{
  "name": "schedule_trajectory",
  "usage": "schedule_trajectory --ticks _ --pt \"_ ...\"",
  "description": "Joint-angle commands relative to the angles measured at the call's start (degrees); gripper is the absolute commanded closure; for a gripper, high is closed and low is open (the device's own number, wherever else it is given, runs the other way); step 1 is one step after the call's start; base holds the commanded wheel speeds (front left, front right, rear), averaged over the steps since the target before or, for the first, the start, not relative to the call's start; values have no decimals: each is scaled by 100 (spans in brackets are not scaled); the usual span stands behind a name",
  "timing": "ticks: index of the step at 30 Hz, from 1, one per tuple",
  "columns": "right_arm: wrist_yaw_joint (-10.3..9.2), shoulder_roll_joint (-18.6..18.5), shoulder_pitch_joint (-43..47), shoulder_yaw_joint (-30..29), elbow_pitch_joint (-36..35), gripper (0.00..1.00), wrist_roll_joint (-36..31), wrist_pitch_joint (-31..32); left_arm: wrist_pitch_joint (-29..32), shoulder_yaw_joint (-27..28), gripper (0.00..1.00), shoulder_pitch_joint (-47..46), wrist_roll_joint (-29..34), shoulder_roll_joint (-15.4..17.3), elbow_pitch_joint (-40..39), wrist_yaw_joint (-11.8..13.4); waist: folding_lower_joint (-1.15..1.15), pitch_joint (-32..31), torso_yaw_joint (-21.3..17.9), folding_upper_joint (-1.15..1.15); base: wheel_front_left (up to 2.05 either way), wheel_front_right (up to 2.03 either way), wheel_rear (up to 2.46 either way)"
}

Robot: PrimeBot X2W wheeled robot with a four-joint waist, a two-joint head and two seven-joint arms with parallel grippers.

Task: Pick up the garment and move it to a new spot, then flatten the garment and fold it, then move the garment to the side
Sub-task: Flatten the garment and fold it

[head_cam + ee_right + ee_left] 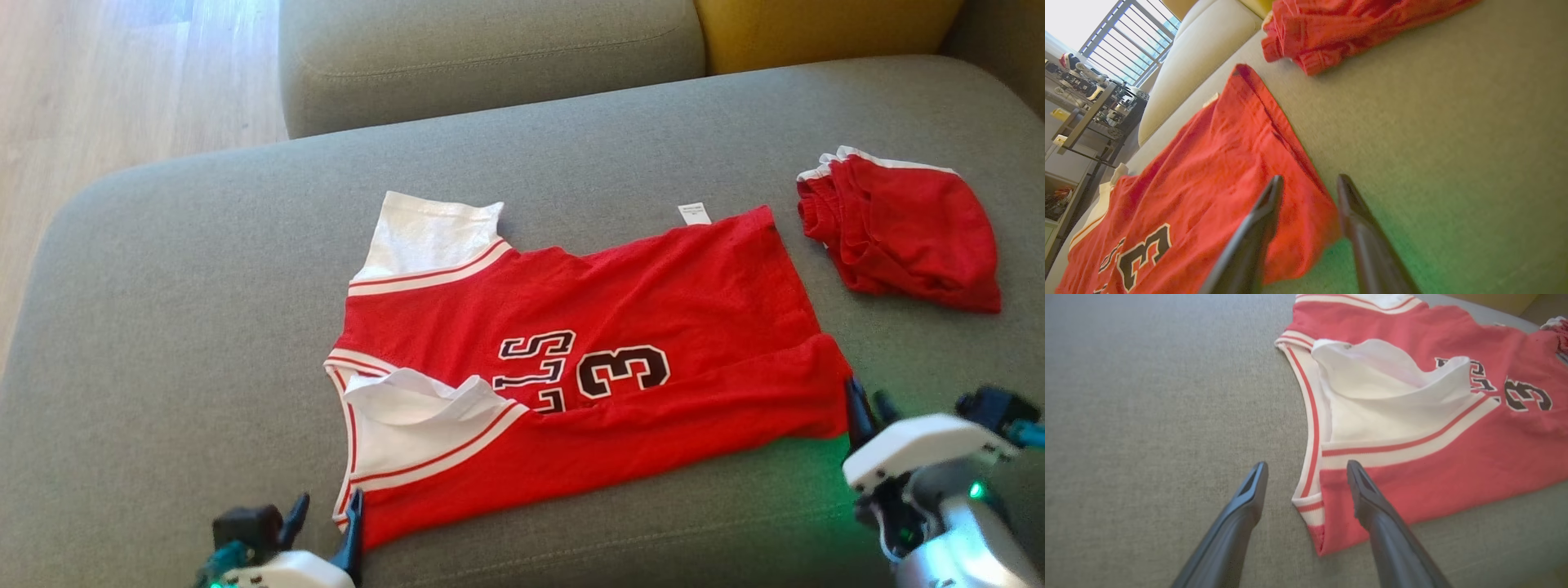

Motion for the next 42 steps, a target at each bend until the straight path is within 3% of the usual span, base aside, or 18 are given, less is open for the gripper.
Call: schedule_trajectory --ticks 1,7,13,17,26,34,42 --pt "-1 -5 -40 81 -438 0 -142 9 -185 233 0 -186 -48 80 -281 48 1 -6 -6 0 0 0 0" --pt "-1 94 243 86 -1912 0 -701 -36 -592 603 0 -308 -165 47 -913 224 1 -5 -29 0 0 0 0" --pt "-1 187 663 243 -3599 0 -1007 -402 -653 965 0 -365 -66 -84 -1985 169 1 40 -24 0 0 0 0" --pt "-1 220 975 459 -4284 0 -1187 -664 -655 1209 0 -250 -90 -184 -2466 192 1 99 -33 0 0 0 0" --pt "-1 246 1281 962 -4804 0 -1671 -827 -656 1063 0 -284 -42 -216 -2578 374 1 346 -188 0 0 0 0" --pt "-1 263 1139 1231 -4981 0 -1668 -844 -656 1080 0 -766 302 -212 -2081 453 1 722 -465 0 0 0 0" --pt "-1 265 827 1480 -5246 0 -1436 -846 -318 941 0 -2130 789 318 -832 373 1 1346 -856 0 0 0 0"
